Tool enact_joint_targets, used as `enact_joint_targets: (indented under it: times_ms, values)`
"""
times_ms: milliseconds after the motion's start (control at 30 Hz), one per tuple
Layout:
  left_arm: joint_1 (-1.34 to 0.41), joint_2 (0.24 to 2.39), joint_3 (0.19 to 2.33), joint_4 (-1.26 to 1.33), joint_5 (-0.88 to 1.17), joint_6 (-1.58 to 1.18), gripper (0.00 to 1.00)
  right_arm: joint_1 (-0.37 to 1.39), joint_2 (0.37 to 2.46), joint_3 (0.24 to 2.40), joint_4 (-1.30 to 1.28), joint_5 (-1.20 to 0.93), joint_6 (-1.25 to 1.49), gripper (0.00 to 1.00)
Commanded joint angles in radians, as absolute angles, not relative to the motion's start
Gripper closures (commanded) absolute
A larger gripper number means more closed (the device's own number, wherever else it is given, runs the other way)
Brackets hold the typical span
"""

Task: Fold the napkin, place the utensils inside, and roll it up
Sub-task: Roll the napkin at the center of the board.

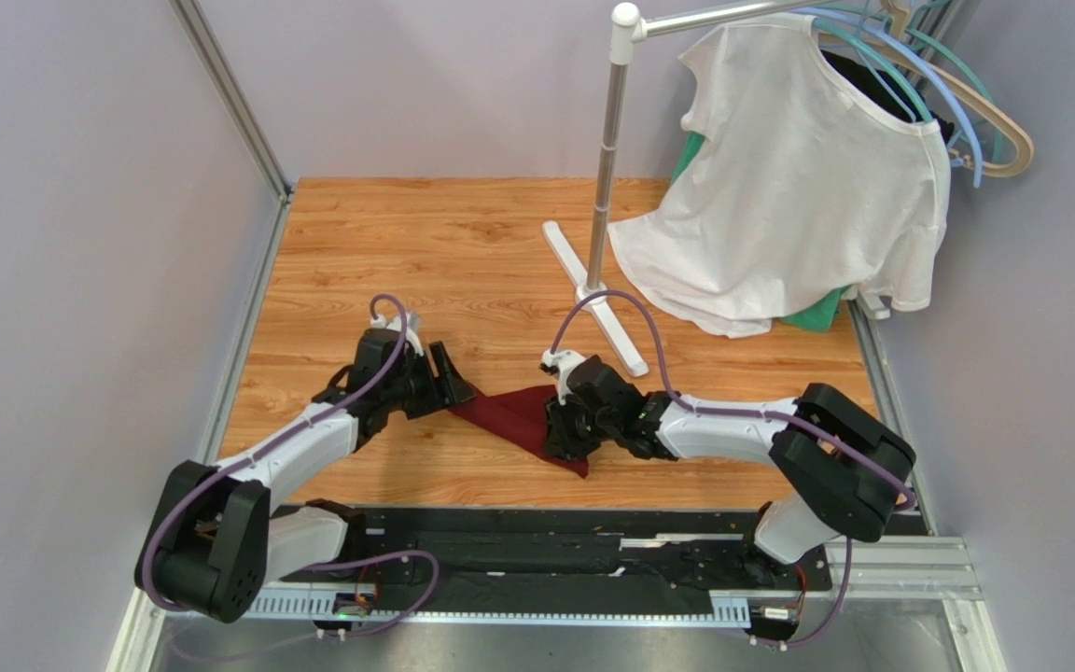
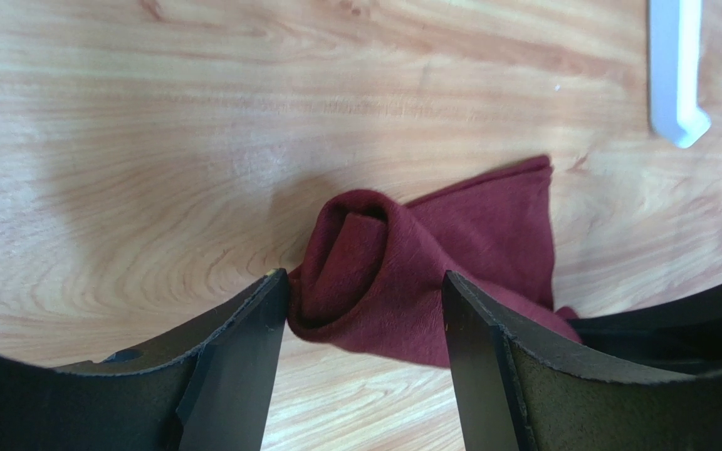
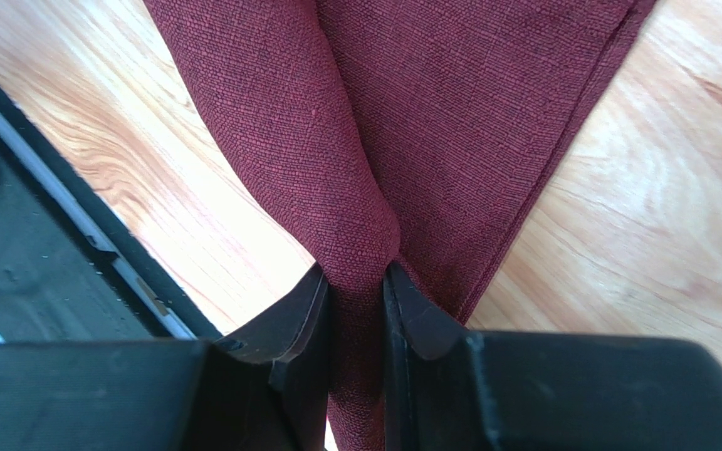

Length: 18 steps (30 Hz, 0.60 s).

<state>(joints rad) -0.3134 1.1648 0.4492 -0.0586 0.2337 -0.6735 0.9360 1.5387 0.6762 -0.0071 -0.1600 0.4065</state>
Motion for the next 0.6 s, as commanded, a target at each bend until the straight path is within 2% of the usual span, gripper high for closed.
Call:
enact_joint_targets:
  times_ms: [0,167,267,367,400,467,500,567]
  values:
    - [-0.298,1.115,0.436,0.029,0.201,-0.724,0.30,0.954,1.606,0.612,-0.075,-0.196,0.433,0.84]
    - [-0.291,1.127,0.428,0.034,0.206,-0.742,0.32,0.954,1.606,0.612,-0.075,-0.187,0.434,0.84]
    - [-0.291,1.167,0.434,0.032,0.209,-0.753,0.37,0.954,1.611,0.620,-0.087,-0.180,0.430,0.85]
    - [-0.290,1.198,0.448,0.005,0.201,-0.749,0.49,0.953,1.615,0.620,-0.089,-0.179,0.431,0.84]
    - [-0.290,1.201,0.446,0.005,0.195,-0.749,0.58,0.954,1.618,0.621,-0.092,-0.176,0.430,0.84]
    - [-0.291,1.200,0.442,0.014,0.199,-0.750,0.64,0.954,1.624,0.621,-0.097,-0.175,0.431,0.85]
    - [-0.291,1.198,0.440,0.015,0.212,-0.744,0.70,0.953,1.624,0.620,-0.097,-0.175,0.433,0.84]
    - [-0.291,1.200,0.442,0.009,0.219,-0.736,0.74,0.954,1.624,0.618,-0.098,-0.173,0.433,0.84]
